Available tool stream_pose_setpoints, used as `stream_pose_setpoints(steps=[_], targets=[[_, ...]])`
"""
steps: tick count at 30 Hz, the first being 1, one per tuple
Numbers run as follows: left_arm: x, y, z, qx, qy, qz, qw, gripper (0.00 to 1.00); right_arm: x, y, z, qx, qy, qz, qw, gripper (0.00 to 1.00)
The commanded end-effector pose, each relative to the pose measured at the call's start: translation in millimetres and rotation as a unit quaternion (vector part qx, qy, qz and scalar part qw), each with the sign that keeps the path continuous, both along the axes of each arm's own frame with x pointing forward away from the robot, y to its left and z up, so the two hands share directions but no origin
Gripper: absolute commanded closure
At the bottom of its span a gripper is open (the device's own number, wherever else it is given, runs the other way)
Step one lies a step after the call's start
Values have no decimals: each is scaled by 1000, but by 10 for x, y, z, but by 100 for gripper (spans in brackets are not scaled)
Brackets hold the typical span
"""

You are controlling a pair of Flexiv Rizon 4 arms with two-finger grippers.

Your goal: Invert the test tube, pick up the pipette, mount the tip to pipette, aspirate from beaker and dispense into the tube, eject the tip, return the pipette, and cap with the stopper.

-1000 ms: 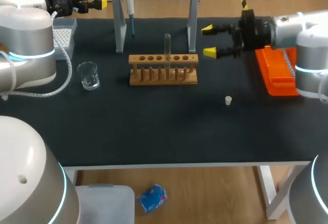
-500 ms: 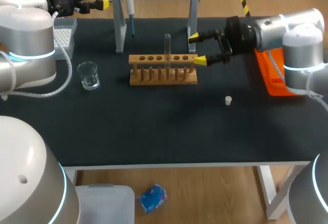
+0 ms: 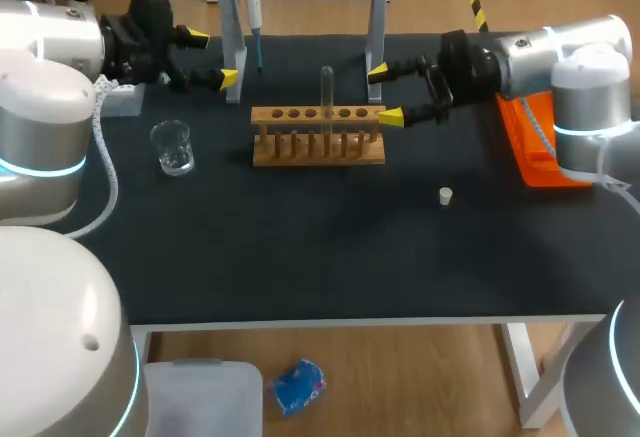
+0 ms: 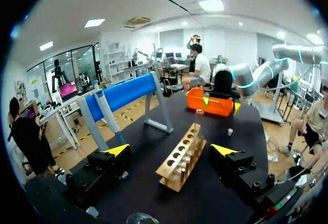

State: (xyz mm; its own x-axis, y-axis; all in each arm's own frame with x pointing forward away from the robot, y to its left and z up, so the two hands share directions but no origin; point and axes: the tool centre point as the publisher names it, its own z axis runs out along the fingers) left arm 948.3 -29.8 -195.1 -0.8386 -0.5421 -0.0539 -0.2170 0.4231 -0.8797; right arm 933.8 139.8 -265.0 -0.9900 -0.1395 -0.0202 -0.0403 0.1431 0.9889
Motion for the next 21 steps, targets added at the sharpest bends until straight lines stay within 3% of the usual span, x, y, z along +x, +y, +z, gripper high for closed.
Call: stream_pose_setpoints(steps=[1,8,11,16,21], targets=[[-72,21,82,17,12,2,1000,0,5,-3,-3,0,0,1,1000,0],[-72,21,82,17,12,2,1000,0,5,-3,-3,0,0,1,1000,0],[-44,-100,-20,-1,11,-15,1000,0,5,-3,-3,0,0,1,1000,0],[-252,-367,-236,-53,-1,-51,997,0,5,-3,-3,0,0,1,1000,0],[-403,-524,-402,-41,3,-61,997,0,5,-3,-3,0,0,1,1000,0]])
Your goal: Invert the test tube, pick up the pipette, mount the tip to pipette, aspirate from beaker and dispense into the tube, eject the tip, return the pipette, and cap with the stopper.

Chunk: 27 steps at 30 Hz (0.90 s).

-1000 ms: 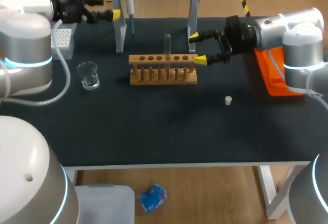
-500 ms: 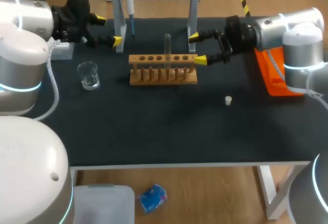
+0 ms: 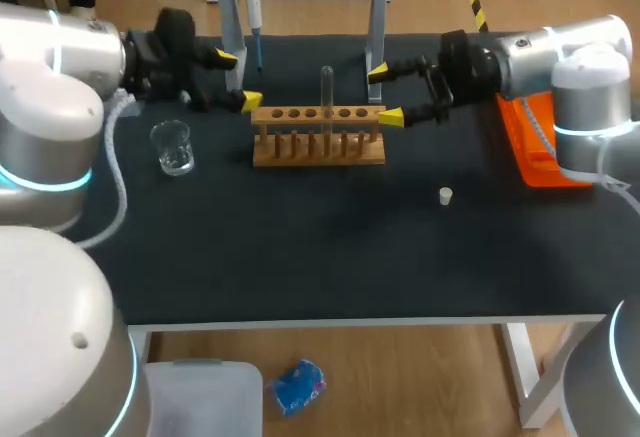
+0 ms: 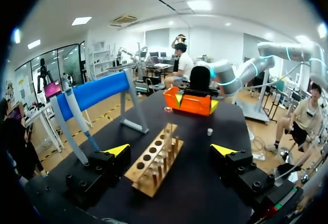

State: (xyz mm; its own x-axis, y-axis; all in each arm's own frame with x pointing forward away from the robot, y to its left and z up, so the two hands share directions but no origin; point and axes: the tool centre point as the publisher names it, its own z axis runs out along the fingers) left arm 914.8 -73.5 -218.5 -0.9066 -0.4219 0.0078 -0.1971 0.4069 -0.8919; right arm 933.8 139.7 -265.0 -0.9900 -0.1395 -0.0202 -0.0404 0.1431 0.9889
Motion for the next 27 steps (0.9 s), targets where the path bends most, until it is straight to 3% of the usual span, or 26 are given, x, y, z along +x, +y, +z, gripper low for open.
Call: stream_pose_setpoints(steps=[1,10,18,20,27], targets=[[-73,-96,-176,-22,-20,9,1000,0,5,-2,-2,0,0,1,1000,0],[-79,-99,-174,-21,-27,6,999,0,5,-2,-2,0,0,1,1000,0],[-79,-99,-174,-21,-27,6,999,0,186,269,0,21,27,32,999,0],[-79,-99,-174,-21,-27,6,999,0,204,342,-9,44,39,40,997,0],[-79,-99,-174,-21,-27,6,999,0,219,547,-71,56,27,64,996,0]])
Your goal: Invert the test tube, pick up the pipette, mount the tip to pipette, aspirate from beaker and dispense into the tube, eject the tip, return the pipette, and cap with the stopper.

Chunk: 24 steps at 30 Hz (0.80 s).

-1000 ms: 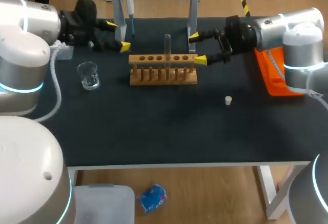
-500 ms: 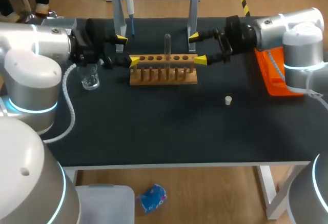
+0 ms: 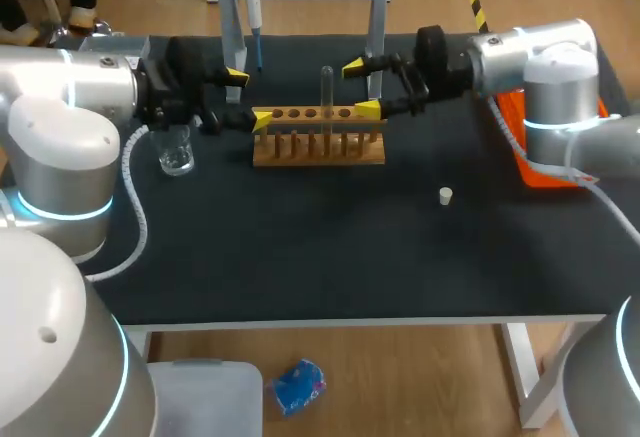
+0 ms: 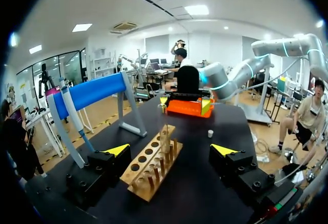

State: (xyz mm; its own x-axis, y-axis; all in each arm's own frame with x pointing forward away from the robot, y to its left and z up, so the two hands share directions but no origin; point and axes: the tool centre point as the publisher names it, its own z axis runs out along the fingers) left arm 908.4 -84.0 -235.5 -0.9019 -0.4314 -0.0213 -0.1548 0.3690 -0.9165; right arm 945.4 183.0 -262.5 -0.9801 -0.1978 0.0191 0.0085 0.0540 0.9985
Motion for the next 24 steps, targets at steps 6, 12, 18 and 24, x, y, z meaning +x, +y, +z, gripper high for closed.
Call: stream_pose_setpoints(steps=[6,12,18,24], targets=[[-15,6,-4,-1,-2,1,1000,0,123,231,-174,20,3,34,999,0],[-15,6,-4,-1,-2,1,1000,0,175,317,-200,24,3,33,999,0],[-15,6,-4,-1,-2,1,1000,0,210,379,-207,19,2,35,999,0],[-15,6,-4,-1,-2,1,1000,0,218,395,-215,17,14,25,999,11]])
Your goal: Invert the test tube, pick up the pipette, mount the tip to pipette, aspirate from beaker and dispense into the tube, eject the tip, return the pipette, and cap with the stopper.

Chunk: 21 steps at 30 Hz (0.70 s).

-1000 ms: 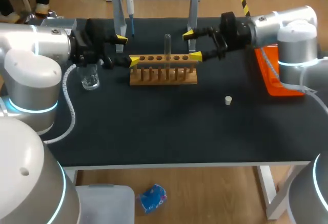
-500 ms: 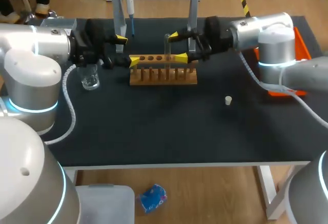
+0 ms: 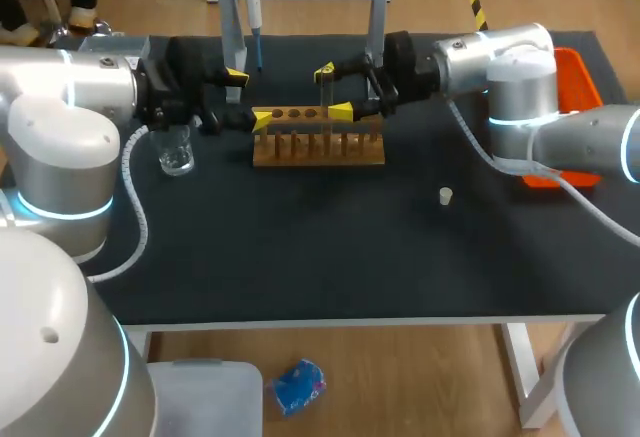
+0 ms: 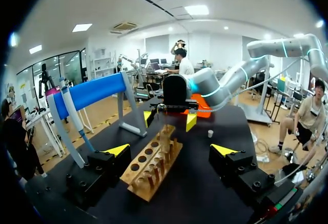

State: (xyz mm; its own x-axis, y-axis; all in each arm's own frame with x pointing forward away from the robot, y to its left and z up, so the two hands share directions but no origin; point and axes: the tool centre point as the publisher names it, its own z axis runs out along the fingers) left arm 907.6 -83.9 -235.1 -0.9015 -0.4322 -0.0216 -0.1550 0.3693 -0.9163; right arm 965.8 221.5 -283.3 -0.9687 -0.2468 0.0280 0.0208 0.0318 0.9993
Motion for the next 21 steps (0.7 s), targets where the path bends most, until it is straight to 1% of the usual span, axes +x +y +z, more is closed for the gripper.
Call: stream_pose_setpoints(steps=[1,2,3,5,8,11,12,14,15,16,17,18,21], targets=[[-7,5,-8,-2,-2,0,1000,0,13,12,-7,5,8,-2,1000,18],[-7,5,-8,-2,-2,0,1000,0,12,13,-8,6,10,-3,1000,37],[-7,5,-8,-2,-2,0,1000,0,10,14,-8,7,12,-4,1000,53],[-7,5,-8,-2,-2,0,1000,0,8,15,-8,8,14,-7,1000,59],[-7,5,-8,-2,-2,0,1000,0,-1,11,-11,8,15,-9,1000,58],[-7,5,-8,-2,-2,0,1000,0,-17,11,-20,7,16,-10,1000,62],[-7,5,-8,-2,-2,0,1000,0,-19,14,-25,6,16,-10,1000,67],[-7,5,-8,-2,-2,0,1000,0,-21,15,-28,5,15,-10,1000,70],[-7,5,-8,-2,-2,0,1000,0,-24,17,-29,3,15,-9,1000,76],[-7,5,-8,-2,-2,0,1000,0,-25,18,-30,1,15,-9,1000,87],[-7,5,-8,-2,-2,0,1000,0,-25,18,-31,0,15,-9,1000,95],[-7,5,-8,-2,-2,0,1000,0,-25,19,-30,-3,14,-8,1000,100],[-7,5,-8,-2,-2,0,1000,0,-21,14,-27,-5,13,-9,1000,100]])
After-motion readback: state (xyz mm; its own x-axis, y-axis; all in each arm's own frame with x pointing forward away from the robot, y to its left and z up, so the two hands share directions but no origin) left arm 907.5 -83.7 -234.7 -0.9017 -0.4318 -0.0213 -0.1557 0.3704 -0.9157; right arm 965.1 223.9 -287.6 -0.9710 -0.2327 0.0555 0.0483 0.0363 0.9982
